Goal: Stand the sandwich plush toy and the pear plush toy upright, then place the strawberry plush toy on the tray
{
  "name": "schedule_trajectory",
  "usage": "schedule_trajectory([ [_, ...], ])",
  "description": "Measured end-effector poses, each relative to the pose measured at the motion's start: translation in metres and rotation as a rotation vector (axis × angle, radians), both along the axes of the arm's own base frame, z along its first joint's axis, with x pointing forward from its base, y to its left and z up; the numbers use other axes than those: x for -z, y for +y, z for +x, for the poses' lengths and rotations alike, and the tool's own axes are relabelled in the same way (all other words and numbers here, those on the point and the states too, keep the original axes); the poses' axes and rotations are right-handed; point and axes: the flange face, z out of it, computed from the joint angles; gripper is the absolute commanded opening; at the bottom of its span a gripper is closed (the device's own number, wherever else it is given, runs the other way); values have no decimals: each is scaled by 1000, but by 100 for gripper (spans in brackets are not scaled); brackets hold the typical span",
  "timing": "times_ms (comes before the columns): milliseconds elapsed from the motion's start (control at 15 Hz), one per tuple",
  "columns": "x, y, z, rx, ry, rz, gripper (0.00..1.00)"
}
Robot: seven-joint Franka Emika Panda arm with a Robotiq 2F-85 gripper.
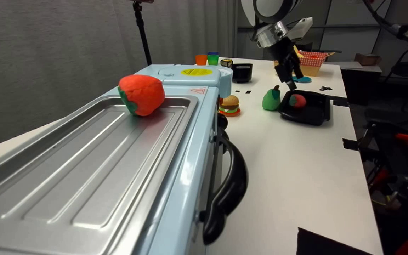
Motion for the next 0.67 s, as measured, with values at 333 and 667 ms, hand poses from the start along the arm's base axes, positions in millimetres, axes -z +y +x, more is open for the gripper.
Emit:
schedule_trajectory([
  [333,-54,12,7,-16,-85,-13,100],
  [667,-117,37,17,-27,-210,-46,100],
])
